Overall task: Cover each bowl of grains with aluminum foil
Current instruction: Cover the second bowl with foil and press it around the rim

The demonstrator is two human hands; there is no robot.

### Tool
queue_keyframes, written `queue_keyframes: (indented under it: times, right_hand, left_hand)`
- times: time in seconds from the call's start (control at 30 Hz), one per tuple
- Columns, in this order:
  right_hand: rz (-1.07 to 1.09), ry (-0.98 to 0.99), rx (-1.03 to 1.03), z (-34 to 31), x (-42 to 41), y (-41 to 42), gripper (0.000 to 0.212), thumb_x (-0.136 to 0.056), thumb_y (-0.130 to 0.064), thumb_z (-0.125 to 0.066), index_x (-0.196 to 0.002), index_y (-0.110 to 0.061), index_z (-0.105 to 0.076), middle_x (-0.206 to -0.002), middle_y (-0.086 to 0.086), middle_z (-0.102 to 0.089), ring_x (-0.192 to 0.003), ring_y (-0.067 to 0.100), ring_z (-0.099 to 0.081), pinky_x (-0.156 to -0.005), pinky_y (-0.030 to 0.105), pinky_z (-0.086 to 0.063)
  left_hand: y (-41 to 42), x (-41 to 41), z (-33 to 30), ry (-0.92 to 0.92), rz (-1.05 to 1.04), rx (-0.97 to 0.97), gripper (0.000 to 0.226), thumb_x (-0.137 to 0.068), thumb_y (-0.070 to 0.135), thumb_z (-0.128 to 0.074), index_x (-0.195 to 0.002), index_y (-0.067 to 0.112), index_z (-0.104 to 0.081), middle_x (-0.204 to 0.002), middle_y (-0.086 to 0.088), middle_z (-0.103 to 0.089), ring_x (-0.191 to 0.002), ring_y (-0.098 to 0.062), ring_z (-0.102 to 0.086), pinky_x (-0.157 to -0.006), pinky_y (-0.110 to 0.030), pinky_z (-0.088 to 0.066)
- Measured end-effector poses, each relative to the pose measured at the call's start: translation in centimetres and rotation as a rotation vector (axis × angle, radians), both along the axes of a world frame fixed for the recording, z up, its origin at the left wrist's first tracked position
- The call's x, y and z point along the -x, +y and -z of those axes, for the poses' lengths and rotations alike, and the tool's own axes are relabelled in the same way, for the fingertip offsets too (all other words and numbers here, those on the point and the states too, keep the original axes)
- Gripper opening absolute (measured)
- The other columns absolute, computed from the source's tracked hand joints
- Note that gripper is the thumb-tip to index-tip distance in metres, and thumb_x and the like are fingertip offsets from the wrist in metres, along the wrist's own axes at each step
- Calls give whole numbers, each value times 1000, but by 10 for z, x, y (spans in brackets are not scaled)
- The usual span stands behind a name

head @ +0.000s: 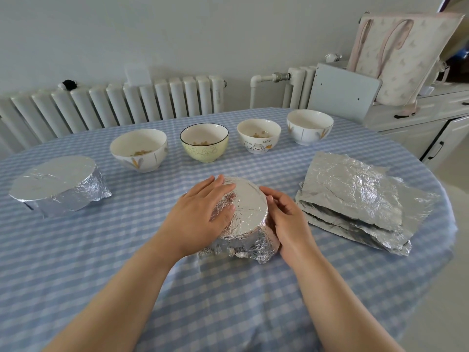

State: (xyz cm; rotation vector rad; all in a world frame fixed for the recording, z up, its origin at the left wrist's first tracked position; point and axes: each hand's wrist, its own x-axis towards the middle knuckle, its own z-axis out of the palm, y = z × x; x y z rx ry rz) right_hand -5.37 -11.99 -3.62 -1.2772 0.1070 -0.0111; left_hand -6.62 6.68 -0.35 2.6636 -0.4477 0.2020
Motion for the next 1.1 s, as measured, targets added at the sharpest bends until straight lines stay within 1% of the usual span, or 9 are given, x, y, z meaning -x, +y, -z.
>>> queue_keyframes:
  times: [0.2, 0.3, 0.4, 0.5, 0.6, 0.67, 0.87, 1.0, 1.1]
  right_hand:
    - [10, 67, 72, 0, -4, -2, 13, -97, -16, -56, -97, -11, -67, -94, 11, -73, -85, 19, -66, -81, 39, -53]
    - [13, 80, 147, 0, -7, -3, 16, -96, -20, -58, -95, -6, -66, -89, 10, -71, -78, 16, -64, -76, 37, -53]
    - [2, 81, 201, -2, -11, -5, 14, -95, -19, -59, -87, -10, -65, -80, 6, -69, -75, 16, -62, -73, 35, -51]
    - [-43, 108, 189, -5, -16, -7, 12, -95, -15, -59, -86, -13, -65, -78, 4, -70, -73, 16, -63, -73, 35, -52]
    - [-104, 133, 155, -8, -20, -9, 11, -95, -9, -57, -88, -12, -64, -72, 2, -69, -64, 11, -62, -62, 26, -51]
    - [-128, 151, 137, -9, -22, -10, 12, -96, -8, -56, -88, -12, -63, -71, 1, -68, -60, 10, -62, -59, 24, -50]
    - [-117, 148, 74, -3, -20, -4, 17, -95, -1, -51, -90, -14, -60, -77, 4, -66, -67, 16, -59, -64, 30, -47]
    - [-102, 151, 64, 2, -21, -2, 23, -93, 5, -48, -90, -14, -59, -76, 6, -61, -72, 21, -51, -62, 32, -42]
    - [-94, 154, 107, 3, -21, -1, 25, -89, 10, -50, -93, -12, -60, -80, 7, -62, -74, 22, -53, -64, 35, -46]
  left_hand:
    - [1, 0, 0, 15, 3, -12, 75, -79, 70, -15, -143, 41, -39, -159, 15, -19, -146, 1, -5, -118, -25, -9]
    - [0, 0, -1, 20, 4, -4, 76, -78, 70, -15, -144, 40, -38, -159, 15, -19, -146, 1, -5, -117, -24, -8]
    - [0, 0, -1, 25, 1, 0, 76, -77, 70, -16, -145, 40, -37, -159, 15, -19, -146, 1, -4, -117, -24, -8]
    - [1, 0, 0, 16, 2, 8, 76, -78, 69, -20, -146, 40, -34, -159, 15, -20, -146, -1, -7, -119, -27, -11]
    - [1, -1, 1, 12, 4, 25, 76, -77, 69, -22, -147, 40, -33, -159, 14, -22, -146, -1, -9, -119, -29, -14]
    - [1, -1, 2, 8, 3, 37, 76, -77, 69, -24, -146, 40, -33, -158, 14, -23, -146, -1, -10, -119, -29, -14]
    - [1, -3, 4, -17, -1, 64, 74, -78, 68, -26, -145, 39, -37, -158, 13, -26, -146, -2, -13, -119, -33, -18]
    - [0, -2, 4, -27, -7, 55, 73, -78, 69, -24, -141, 39, -43, -157, 14, -26, -146, -2, -12, -118, -26, -13]
    - [-1, -1, 3, -27, -12, 53, 72, -77, 69, -23, -138, 40, -47, -157, 13, -26, -146, -2, -12, -116, -23, -10]
